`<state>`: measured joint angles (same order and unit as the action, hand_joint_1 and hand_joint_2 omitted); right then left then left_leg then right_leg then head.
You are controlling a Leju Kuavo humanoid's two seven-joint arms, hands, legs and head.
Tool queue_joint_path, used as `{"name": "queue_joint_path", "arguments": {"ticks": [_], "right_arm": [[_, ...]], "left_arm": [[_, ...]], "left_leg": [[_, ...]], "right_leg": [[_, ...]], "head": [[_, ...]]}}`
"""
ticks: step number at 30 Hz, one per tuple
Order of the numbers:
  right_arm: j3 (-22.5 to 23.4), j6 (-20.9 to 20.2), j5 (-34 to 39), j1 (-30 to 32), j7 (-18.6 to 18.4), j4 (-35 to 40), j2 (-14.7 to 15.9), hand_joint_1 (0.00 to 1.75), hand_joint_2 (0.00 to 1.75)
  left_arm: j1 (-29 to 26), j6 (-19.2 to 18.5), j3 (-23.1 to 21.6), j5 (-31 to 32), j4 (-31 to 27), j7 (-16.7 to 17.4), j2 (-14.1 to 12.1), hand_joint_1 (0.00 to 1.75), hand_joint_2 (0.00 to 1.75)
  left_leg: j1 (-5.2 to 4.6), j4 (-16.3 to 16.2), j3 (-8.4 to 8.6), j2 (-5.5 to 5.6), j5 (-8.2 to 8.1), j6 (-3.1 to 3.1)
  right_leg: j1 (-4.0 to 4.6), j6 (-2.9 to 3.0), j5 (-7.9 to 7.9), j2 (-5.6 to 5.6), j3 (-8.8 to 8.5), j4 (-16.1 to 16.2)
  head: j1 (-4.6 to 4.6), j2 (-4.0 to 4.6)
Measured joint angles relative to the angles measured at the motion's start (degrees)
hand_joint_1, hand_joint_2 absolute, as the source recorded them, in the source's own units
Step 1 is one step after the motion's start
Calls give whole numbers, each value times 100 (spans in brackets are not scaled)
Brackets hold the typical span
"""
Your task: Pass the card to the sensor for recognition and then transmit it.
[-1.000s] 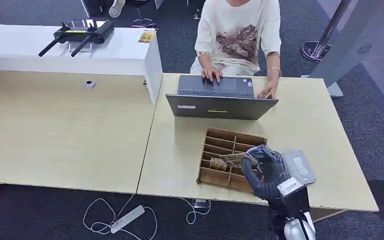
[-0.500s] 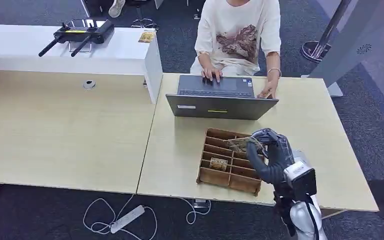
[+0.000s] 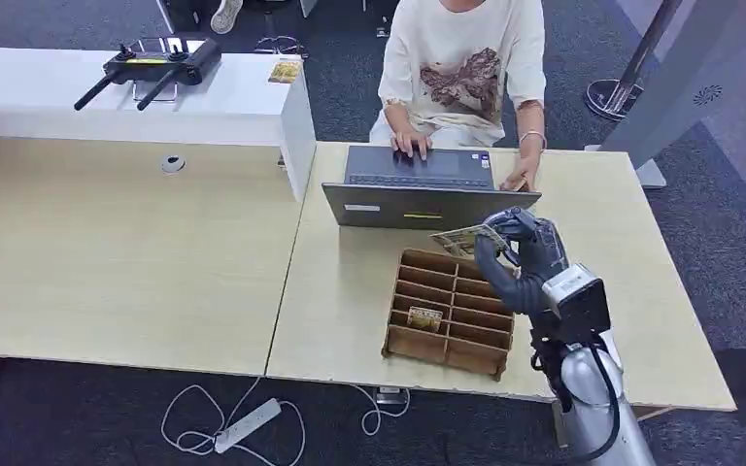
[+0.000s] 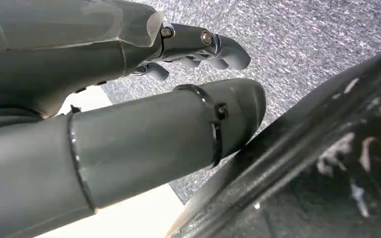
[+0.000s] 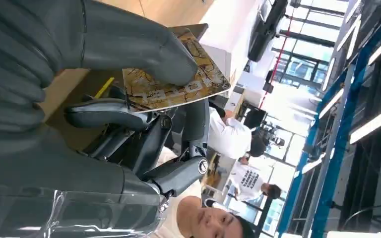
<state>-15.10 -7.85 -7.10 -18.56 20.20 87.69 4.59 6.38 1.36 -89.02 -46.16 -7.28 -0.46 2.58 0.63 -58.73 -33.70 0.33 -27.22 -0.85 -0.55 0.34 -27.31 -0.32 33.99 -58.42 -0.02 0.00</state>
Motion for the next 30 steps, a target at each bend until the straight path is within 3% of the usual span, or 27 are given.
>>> {"name": "queue_joint_path", "arguments": {"ticks": [22, 30], "right_arm": [[-240, 470, 63, -1839, -271, -1464, 122, 175, 175], [-282, 771, -378, -2408, -502, -1964, 120, 175, 175]], "left_arm": [[-5, -13, -2, 24, 0, -68, -11, 0, 0], [-3, -44, -2, 48, 0, -68, -20, 0, 0]], "left_leg": [[0, -2, -1, 1, 3, 0], [-1, -2, 0, 2, 3, 0]], "right_leg": [[-1, 3, 3, 1, 0, -2], [-1, 3, 4, 0, -2, -2]], "head": [[0, 0], [0, 0]]}}
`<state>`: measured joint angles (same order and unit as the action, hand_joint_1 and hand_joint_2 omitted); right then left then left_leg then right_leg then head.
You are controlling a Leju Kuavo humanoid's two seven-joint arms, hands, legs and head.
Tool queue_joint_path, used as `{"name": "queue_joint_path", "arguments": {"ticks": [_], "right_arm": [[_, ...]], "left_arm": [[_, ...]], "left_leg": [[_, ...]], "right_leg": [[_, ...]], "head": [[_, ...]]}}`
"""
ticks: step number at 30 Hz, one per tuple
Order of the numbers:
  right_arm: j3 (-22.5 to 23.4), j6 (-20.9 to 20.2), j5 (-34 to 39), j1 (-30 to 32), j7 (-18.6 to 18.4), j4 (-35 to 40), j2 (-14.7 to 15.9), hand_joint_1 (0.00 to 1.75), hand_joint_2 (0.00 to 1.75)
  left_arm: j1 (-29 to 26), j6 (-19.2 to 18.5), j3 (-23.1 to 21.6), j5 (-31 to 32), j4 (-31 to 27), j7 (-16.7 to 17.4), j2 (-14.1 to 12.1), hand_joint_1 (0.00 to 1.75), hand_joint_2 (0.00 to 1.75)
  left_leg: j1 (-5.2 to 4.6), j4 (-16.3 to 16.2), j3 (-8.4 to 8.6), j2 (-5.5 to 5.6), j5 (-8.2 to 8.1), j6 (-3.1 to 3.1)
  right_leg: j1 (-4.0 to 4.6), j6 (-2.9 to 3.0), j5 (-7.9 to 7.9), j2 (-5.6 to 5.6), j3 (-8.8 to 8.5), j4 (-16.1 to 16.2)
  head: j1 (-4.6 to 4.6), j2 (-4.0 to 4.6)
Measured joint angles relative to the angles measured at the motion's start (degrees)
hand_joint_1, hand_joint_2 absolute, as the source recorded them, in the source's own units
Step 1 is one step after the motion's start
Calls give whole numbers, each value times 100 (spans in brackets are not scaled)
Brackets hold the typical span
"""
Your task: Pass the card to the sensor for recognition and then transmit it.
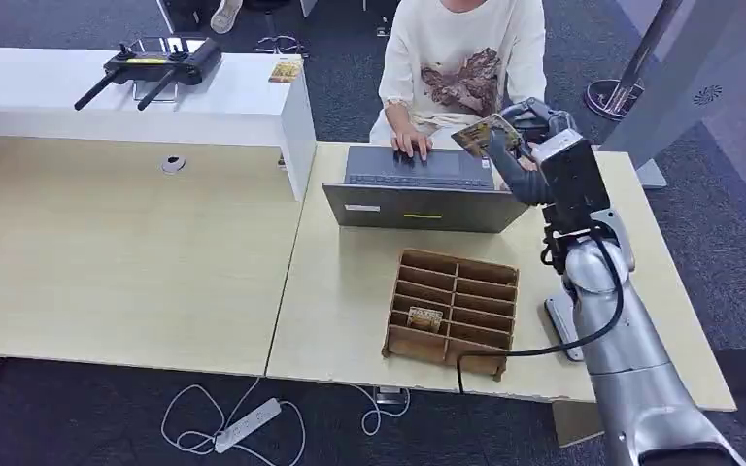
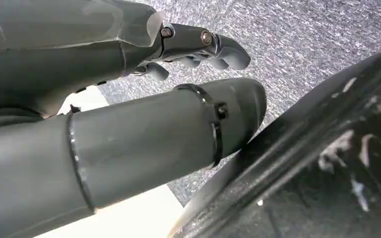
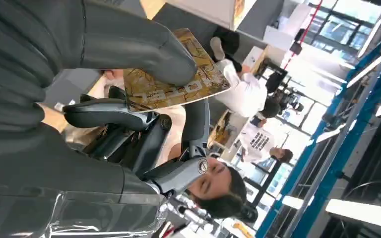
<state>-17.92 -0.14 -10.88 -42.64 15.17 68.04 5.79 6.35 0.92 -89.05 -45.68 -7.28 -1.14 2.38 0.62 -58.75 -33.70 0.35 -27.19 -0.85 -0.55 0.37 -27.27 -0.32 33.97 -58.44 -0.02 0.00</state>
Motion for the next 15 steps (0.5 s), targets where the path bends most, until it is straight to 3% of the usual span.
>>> {"name": "queue_joint_path", "arguments": {"ticks": [11, 15], "right_arm": [[-265, 838, -1413, -1101, -339, -1192, -79, 175, 175], [-350, 971, -1848, -1397, -488, -1555, -158, 175, 175]], "left_arm": [[10, -4, 2, 74, 0, 35, -4, 0, 0], [12, -4, 0, 81, 0, 57, -4, 0, 0]], "left_leg": [[1, 0, 0, 1, 0, 0], [1, -1, 0, 1, 0, 0]], "right_leg": [[1, 0, 0, 0, 1, -2], [1, 0, 0, 0, 1, -2]], "head": [[0, 0], [0, 0]]}}
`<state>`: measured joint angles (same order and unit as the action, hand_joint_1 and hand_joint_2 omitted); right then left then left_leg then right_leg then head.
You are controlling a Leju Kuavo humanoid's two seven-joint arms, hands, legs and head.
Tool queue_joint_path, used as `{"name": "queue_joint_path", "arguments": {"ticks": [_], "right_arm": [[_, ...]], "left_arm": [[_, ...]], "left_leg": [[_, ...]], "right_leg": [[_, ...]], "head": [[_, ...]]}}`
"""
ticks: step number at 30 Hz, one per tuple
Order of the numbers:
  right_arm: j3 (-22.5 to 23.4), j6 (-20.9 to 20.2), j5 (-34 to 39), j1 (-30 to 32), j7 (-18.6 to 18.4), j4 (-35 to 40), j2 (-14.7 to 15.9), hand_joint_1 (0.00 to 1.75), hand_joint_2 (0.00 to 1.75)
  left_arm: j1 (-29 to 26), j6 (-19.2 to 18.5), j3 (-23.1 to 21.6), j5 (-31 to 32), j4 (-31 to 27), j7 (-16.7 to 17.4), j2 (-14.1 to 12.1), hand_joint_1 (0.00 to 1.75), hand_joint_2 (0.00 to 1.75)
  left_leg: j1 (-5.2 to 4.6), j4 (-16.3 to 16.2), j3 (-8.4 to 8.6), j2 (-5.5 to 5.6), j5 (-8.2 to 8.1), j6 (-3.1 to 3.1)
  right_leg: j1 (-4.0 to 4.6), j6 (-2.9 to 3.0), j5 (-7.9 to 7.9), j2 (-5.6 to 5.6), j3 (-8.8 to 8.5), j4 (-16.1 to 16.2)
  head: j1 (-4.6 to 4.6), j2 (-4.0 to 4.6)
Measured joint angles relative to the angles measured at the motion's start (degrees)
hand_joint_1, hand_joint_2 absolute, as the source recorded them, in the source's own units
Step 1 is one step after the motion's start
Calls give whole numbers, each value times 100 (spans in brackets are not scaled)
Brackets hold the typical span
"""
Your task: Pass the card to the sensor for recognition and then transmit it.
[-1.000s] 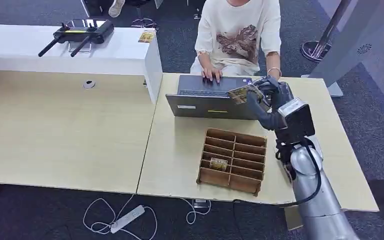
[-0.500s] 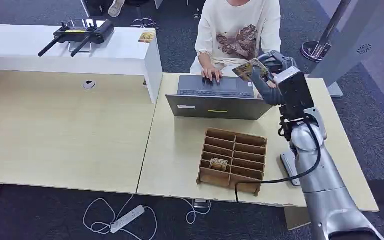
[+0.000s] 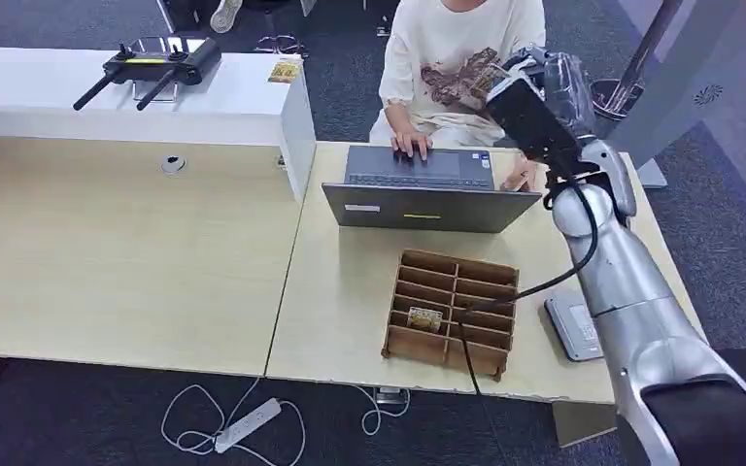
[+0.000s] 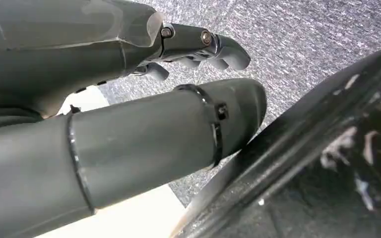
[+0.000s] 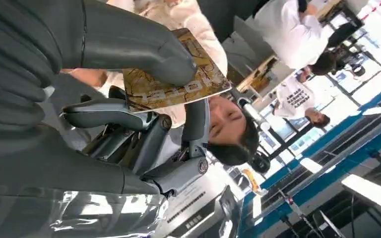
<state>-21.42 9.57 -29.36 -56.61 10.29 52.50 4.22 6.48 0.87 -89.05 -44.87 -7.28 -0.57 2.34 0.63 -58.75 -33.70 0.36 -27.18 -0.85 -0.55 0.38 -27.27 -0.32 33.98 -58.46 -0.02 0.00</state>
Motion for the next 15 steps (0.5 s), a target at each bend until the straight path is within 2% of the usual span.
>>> {"name": "queue_joint_path", "arguments": {"ticks": [9, 15], "right_arm": [[-236, 302, -1419, -801, -614, -986, -238, 175, 175], [-347, 271, -1834, -1226, -857, -1766, -350, 175, 175]], "left_arm": [[25, -33, 0, 28, 0, 63, 0, 0, 0], [43, -66, 0, 112, 0, 77, 0, 0, 0]], "left_leg": [[0, 0, 1, 0, 0, 0], [0, -2, 1, 2, 1, 0]], "right_leg": [[0, 0, 0, 0, 0, 0], [0, 0, 0, -1, -1, 0]], "head": [[-2, 0], [0, 0]]}}
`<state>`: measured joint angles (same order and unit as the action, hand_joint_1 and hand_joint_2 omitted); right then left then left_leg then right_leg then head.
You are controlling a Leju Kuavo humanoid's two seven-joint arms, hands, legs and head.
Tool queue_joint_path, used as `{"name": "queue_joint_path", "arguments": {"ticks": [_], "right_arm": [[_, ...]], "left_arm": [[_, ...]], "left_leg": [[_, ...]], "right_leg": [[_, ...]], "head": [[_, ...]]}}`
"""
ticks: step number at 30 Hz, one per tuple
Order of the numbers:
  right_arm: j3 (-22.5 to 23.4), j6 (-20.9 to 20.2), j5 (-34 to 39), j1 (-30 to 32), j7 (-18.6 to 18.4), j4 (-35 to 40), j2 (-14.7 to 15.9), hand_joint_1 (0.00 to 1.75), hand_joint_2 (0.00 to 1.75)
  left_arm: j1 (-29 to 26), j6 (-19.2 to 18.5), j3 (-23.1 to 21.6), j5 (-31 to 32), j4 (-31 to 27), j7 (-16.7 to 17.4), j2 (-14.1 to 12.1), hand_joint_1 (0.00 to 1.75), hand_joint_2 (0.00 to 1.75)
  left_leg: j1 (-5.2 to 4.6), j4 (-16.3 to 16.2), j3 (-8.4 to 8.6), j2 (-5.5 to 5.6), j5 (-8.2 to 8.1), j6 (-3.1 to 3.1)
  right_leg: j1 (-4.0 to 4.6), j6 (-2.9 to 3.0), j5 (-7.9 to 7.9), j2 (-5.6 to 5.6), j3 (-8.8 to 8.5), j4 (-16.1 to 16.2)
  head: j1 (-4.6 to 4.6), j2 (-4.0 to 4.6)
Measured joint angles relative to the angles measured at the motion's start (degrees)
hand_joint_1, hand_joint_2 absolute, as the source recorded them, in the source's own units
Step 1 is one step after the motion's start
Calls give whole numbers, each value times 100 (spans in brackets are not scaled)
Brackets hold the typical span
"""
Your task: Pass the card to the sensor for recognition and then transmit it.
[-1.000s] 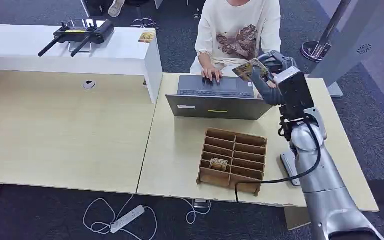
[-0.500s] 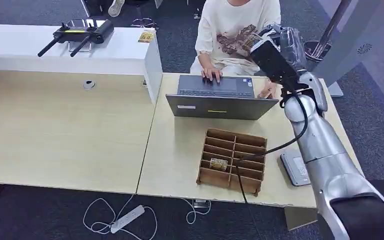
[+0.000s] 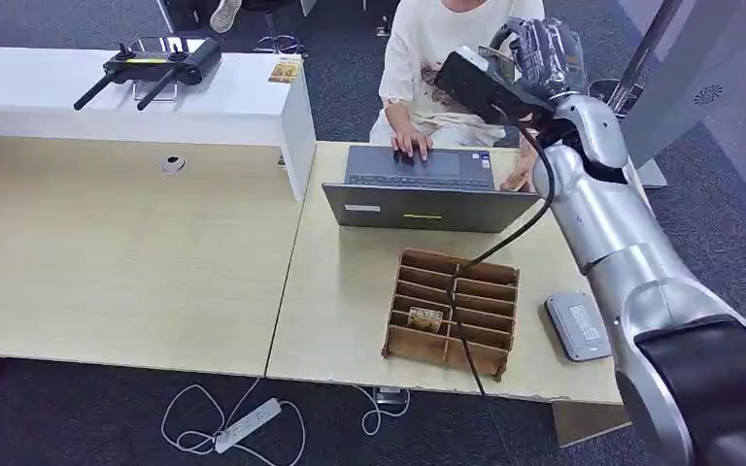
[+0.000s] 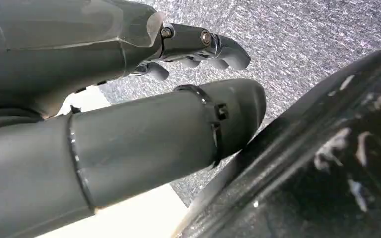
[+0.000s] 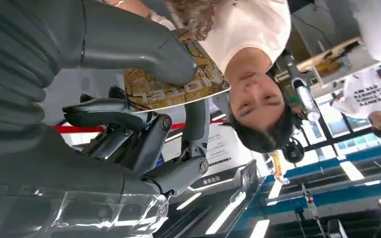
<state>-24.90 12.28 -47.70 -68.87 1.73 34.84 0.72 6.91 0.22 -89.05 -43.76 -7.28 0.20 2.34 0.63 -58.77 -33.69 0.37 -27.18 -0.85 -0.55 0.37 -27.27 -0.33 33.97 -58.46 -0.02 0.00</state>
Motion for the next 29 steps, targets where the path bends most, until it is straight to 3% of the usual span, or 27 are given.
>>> {"name": "queue_joint_path", "arguments": {"ticks": [6, 12, 21, 29], "right_arm": [[-407, -40, -995, -249, -302, -575, -66, 175, 175], [-795, -437, -1608, -396, -435, -959, -170, 175, 175], [-914, -616, -1718, -436, -586, -1191, -208, 175, 175], [-752, -623, -1532, -492, -470, -1313, -208, 175, 175]], "left_arm": [[18, -22, 0, 127, 0, 9, -2, 0, 0], [31, -89, 0, 162, 0, 9, -13, 0, 0], [51, -149, 0, 326, 0, 9, -22, 0, 0], [60, -186, 0, 350, 0, 9, -24, 0, 0]], "left_leg": [[0, 0, 0, 0, 0, 0], [1, 0, 0, 0, 0, 0], [0, -1, 0, 0, 0, 0], [0, -2, 1, 0, 0, 0]], "right_leg": [[0, 0, 0, 1, 1, 0], [1, 0, 0, 0, 1, 0], [0, 0, 0, 1, 0, 1], [0, 0, 0, 1, 0, 1]], "head": [[2, 0], [-2, 0], [0, 0], [0, 0]]}}
